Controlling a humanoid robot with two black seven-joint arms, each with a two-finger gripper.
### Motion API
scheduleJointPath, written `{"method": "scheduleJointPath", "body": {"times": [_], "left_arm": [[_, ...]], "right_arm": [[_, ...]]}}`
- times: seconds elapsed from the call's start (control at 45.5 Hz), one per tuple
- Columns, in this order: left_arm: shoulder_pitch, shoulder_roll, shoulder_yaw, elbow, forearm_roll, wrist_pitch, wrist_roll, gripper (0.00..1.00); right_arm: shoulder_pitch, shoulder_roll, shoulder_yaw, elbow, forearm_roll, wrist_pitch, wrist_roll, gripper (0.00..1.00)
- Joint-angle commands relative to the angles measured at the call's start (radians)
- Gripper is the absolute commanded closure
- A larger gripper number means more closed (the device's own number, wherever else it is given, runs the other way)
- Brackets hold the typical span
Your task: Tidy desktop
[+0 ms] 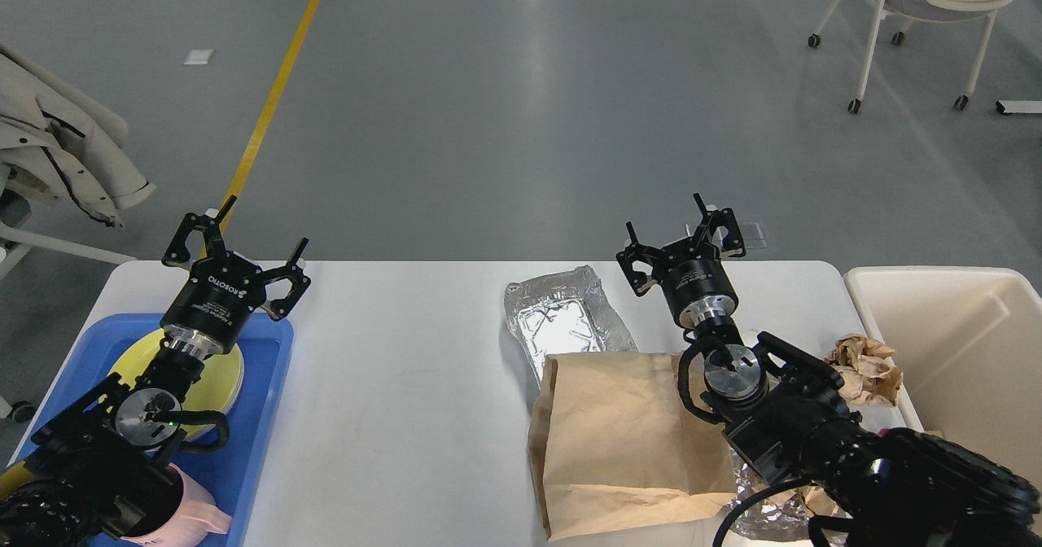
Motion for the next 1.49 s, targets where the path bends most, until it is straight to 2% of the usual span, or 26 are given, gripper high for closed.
{"method": "scheduleJointPath", "body": {"times": [0.0,1.054,1.229,1.383,1.471], "left_arm": [[0.000,-0.001,0.000,0.000,0.001,0.000,0.000,0.00],[0.001,-0.001,0.000,0.000,-0.001,0.000,0.000,0.00],[0.000,-0.001,0.000,0.000,-0.001,0.000,0.000,0.00],[0.000,-0.001,0.000,0.000,-0.001,0.000,0.000,0.00],[0.001,-0.001,0.000,0.000,-0.001,0.000,0.000,0.00]], "right_arm": [[0.000,0.000,0.000,0.000,0.000,0.000,0.000,0.00],[0.005,0.006,-0.002,0.008,0.000,0.000,-0.002,0.00],[0.109,-0.014,-0.012,0.087,0.000,0.003,-0.011,0.00],[0.245,-0.133,0.001,0.129,0.000,0.000,-0.012,0.00],[0.284,-0.147,0.009,0.126,0.000,-0.001,-0.012,0.00]]}}
